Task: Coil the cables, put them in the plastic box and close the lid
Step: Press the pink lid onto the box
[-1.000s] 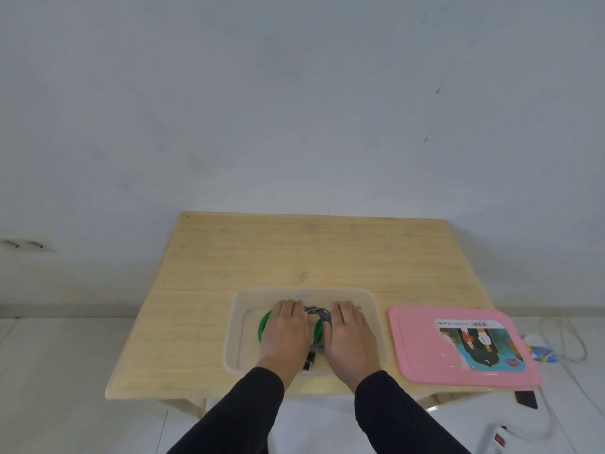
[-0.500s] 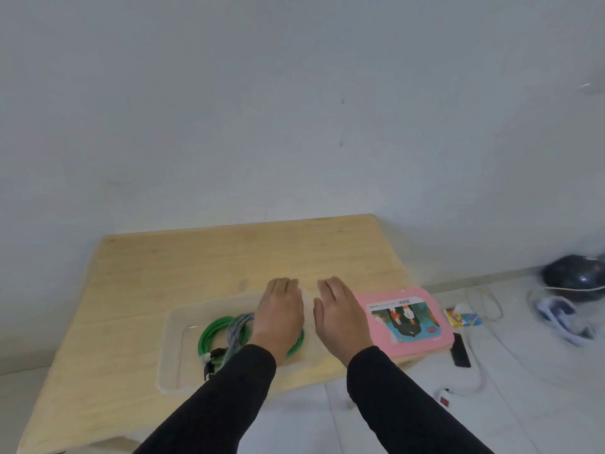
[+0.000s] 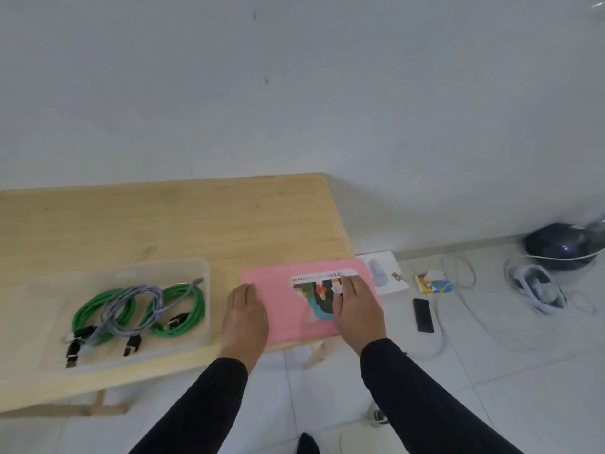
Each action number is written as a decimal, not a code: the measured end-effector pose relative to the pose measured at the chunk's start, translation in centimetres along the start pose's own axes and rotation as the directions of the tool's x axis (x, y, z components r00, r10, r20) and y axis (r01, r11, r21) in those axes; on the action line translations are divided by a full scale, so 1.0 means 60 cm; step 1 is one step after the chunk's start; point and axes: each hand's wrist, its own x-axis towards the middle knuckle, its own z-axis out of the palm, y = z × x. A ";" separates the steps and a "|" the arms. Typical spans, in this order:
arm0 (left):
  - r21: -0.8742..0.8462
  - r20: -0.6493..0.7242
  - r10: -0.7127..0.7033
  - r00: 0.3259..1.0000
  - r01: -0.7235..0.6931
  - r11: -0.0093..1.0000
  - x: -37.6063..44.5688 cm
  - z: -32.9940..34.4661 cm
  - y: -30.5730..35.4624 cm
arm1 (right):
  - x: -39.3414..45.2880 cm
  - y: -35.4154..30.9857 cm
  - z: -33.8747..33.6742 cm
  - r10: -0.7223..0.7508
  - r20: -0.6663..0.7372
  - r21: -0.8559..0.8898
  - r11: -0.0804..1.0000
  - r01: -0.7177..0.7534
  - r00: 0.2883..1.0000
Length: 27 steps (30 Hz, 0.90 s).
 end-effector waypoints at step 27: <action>-0.367 -0.204 -0.238 0.950 0.152 0.918 0.012 -0.041 0.067 | 0.052 0.067 -0.049 0.104 -0.094 0.249 0.965 -0.078 0.990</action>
